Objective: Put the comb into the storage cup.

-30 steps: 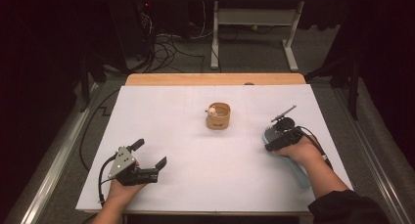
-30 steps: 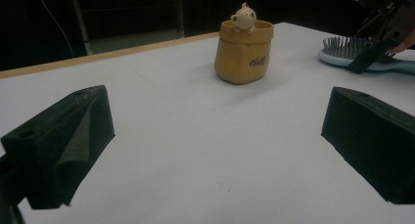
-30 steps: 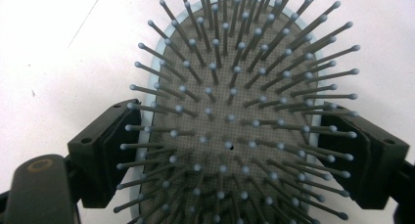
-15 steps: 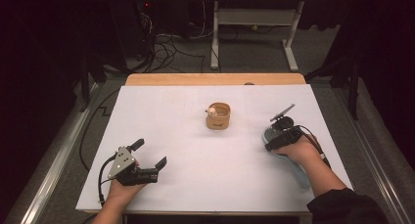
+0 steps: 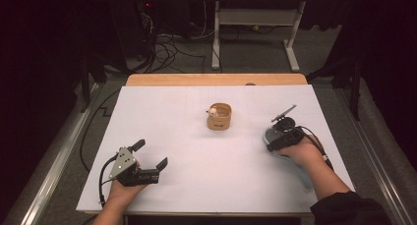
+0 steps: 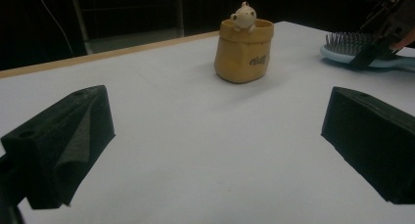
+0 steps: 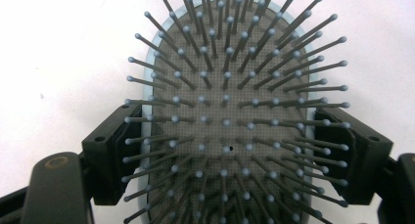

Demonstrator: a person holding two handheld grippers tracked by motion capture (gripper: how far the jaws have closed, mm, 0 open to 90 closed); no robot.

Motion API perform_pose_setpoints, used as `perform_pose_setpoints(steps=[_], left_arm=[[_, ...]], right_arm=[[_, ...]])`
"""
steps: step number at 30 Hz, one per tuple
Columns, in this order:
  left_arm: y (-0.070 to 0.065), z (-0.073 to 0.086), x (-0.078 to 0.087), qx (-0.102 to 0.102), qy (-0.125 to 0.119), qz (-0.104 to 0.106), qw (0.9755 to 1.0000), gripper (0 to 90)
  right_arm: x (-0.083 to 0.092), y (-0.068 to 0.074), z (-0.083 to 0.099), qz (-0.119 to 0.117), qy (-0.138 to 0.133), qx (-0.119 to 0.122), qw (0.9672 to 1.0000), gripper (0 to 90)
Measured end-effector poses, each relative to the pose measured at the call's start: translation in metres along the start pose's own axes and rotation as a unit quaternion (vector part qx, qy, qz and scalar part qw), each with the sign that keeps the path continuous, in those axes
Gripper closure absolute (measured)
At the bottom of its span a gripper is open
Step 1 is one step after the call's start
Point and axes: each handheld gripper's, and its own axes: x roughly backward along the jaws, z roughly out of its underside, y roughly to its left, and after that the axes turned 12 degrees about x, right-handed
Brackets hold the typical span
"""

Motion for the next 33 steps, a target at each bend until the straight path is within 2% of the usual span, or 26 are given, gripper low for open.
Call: perform_pose_setpoints(steps=[8,9,12,17,24,33], left_arm=[[0.000,0.000,-0.001,0.000,0.002,-0.001,1.0000,0.1],[0.000,0.000,-0.001,-0.001,0.002,-0.001,1.0000,0.1],[0.000,0.000,-0.001,0.001,0.002,-0.001,1.0000,0.1],[0.001,0.000,-0.002,0.002,0.003,0.000,1.0000,0.1],[0.002,0.000,-0.001,0.002,0.004,-0.001,1.0000,0.1],[0.002,0.000,-0.001,0.004,0.002,-0.002,1.0000,0.1]], right_arm=[[0.015,0.003,0.005,-0.003,-0.034,0.005,0.9994,20.4],[0.017,0.003,0.007,-0.010,-0.045,0.005,0.9989,20.4],[0.025,0.005,0.009,-0.011,-0.070,0.009,0.9975,20.5],[0.039,0.008,0.012,-0.010,-0.113,0.018,0.9933,20.5],[0.052,0.012,0.014,-0.007,-0.168,0.021,0.9856,20.5],[0.054,0.021,0.014,0.000,-0.203,0.027,0.9788,20.5]])
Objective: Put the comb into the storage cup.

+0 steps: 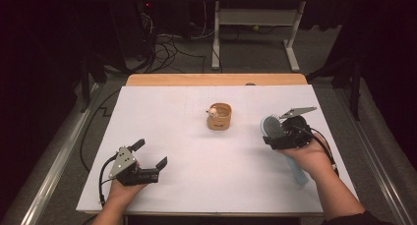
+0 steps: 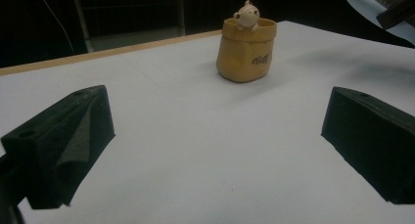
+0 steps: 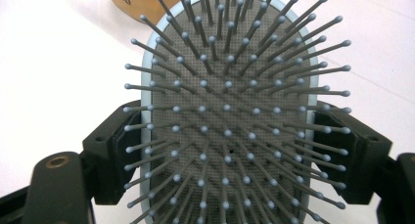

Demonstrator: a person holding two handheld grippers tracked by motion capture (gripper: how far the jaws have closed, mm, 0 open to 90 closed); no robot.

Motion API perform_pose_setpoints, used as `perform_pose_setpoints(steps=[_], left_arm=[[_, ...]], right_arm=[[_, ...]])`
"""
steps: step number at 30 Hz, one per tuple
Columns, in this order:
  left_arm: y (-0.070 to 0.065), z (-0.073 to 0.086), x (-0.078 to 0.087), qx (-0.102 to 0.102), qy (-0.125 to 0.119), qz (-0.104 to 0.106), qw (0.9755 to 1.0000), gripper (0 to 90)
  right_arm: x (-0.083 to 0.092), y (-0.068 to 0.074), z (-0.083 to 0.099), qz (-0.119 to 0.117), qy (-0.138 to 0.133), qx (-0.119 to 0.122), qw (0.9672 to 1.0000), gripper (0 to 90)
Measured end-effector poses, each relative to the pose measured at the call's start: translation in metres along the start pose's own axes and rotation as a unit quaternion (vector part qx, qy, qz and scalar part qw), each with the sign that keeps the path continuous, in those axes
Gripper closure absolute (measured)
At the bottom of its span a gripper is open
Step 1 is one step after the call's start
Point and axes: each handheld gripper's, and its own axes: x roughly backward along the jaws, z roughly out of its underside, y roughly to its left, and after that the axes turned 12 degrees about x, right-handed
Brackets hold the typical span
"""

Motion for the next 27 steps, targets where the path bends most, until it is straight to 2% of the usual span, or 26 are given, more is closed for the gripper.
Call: perform_pose_setpoints(steps=[6,11,13,20,27], left_arm=[[0.000,0.000,0.000,0.000,0.000,0.000,1.0000,0.1],[0.000,0.000,0.000,0.000,0.000,0.000,1.0000,0.1],[0.000,0.000,0.000,0.000,0.000,0.000,1.0000,0.1],[0.000,0.000,0.000,-0.001,0.001,0.000,1.0000,0.1],[0.000,0.000,0.000,-0.002,0.001,0.001,1.0000,0.1]], right_arm=[[0.005,0.002,-0.003,0.014,-0.031,0.000,0.9994,20.6],[0.011,0.004,-0.005,0.028,-0.063,0.003,0.9976,20.5],[0.013,0.005,-0.006,0.027,-0.074,-0.001,0.9969,20.5],[0.018,0.011,-0.009,0.048,-0.109,0.010,0.9928,20.6],[0.021,0.016,-0.008,0.060,-0.142,0.007,0.9880,20.6]])
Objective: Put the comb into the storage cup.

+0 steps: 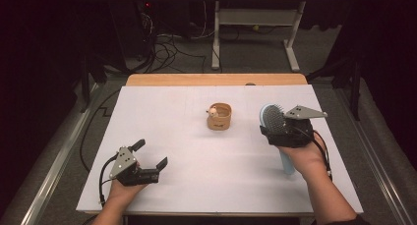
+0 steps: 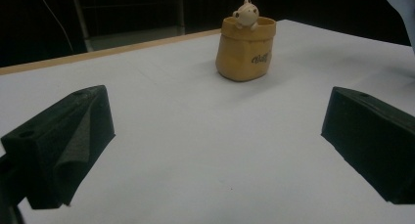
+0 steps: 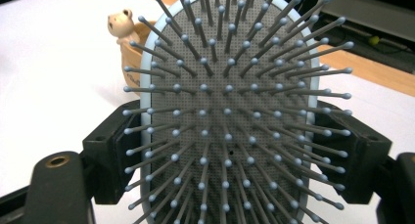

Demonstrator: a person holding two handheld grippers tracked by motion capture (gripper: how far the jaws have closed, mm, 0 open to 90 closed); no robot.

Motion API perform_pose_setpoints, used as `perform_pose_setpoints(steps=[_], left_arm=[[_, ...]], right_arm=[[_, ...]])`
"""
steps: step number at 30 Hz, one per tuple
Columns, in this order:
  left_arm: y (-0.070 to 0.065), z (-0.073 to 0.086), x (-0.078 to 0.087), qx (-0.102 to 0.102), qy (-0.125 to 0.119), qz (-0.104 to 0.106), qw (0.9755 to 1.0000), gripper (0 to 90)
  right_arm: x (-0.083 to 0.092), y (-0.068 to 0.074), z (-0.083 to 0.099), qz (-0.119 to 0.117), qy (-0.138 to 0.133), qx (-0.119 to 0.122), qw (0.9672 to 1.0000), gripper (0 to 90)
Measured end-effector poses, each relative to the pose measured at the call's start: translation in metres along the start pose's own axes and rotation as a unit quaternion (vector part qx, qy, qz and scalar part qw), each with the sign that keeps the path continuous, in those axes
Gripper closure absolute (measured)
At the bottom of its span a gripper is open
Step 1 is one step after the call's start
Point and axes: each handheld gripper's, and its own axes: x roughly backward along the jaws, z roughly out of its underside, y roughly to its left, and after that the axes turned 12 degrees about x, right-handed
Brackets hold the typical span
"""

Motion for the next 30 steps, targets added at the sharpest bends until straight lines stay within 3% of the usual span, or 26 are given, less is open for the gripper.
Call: perform_pose_setpoints(steps=[14,24,30], left_arm=[[0.000,0.000,0.000,0.001,0.001,0.003,1.0000,0.1],[0.000,-0.001,0.000,0.000,-0.003,-0.001,1.0000,0.1],[-0.001,-0.001,0.000,0.000,0.003,0.001,1.0000,0.1]], right_arm=[[0.008,0.006,-0.001,0.022,-0.049,0.000,0.9985,20.5],[0.012,0.011,0.000,0.035,-0.087,-0.007,0.9956,20.5],[0.016,0.016,-0.002,0.041,-0.109,0.002,0.9932,20.5]])
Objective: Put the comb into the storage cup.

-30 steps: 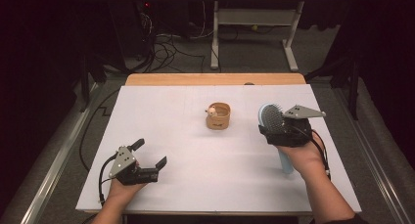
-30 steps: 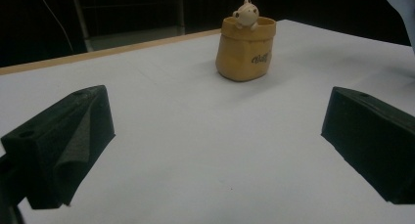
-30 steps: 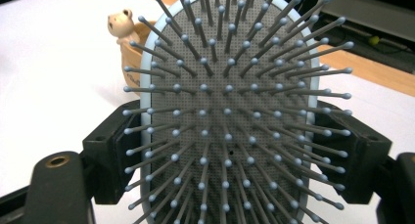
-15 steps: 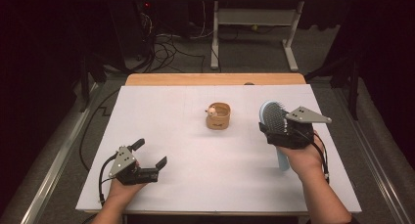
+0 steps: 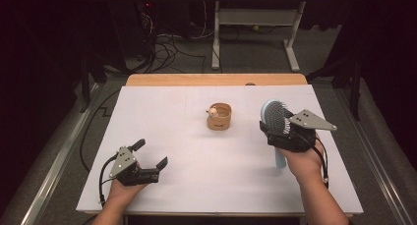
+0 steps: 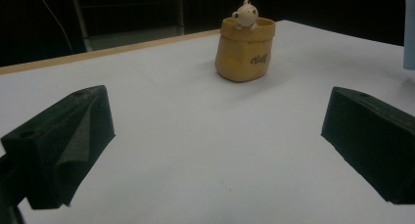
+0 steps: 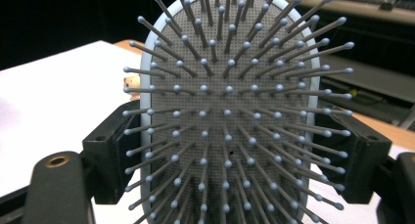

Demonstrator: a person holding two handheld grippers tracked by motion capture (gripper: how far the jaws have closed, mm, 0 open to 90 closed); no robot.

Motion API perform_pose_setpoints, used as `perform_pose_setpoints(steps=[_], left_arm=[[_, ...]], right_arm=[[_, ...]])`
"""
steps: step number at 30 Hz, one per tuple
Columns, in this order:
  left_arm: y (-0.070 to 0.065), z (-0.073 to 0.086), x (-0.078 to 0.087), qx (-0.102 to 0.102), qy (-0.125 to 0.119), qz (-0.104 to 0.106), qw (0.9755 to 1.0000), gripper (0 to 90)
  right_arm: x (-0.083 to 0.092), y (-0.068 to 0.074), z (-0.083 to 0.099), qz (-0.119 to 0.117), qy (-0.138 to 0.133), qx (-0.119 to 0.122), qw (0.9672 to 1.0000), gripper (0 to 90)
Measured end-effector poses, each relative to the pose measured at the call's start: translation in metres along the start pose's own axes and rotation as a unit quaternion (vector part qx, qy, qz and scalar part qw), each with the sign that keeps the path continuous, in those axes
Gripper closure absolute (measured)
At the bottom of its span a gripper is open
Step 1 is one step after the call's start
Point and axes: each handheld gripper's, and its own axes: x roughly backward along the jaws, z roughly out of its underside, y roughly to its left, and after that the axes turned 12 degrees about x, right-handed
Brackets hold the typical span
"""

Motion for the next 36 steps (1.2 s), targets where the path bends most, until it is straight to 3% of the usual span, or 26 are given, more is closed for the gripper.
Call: perform_pose_setpoints(steps=[5,7,10,17,25,29,36], left_arm=[[-0.002,-0.002,-0.001,-0.002,0.005,-0.009,0.9999,0.1],[-0.002,-0.002,-0.001,0.002,0.011,0.000,0.9999,0.2],[-0.004,-0.001,-0.003,-0.007,0.020,-0.002,0.9998,0.1],[-0.007,-0.006,-0.002,-0.003,0.028,-0.003,0.9996,0.1],[-0.009,-0.014,0.000,-0.002,0.016,-0.014,0.9998,0.1],[-0.012,-0.020,-0.001,0.003,0.018,-0.005,0.9998,0.2],[-0.021,-0.032,-0.002,-0.013,0.016,0.005,0.9998,0.3]], right_arm=[[0.002,0.007,-0.004,-0.003,-0.016,-0.001,0.9999,20.5],[0.003,0.010,-0.005,-0.001,-0.023,0.002,0.9997,20.5],[0.003,0.014,-0.006,-0.003,-0.032,0.002,0.9995,20.5],[-0.001,0.024,-0.009,-0.015,-0.043,0.005,0.9989,20.5],[-0.006,0.031,-0.013,-0.025,-0.048,0.013,0.9985,20.5],[-0.008,0.034,-0.016,-0.029,-0.049,0.018,0.9982,20.5],[-0.012,0.038,-0.020,-0.034,-0.054,0.019,0.9978,20.5]])
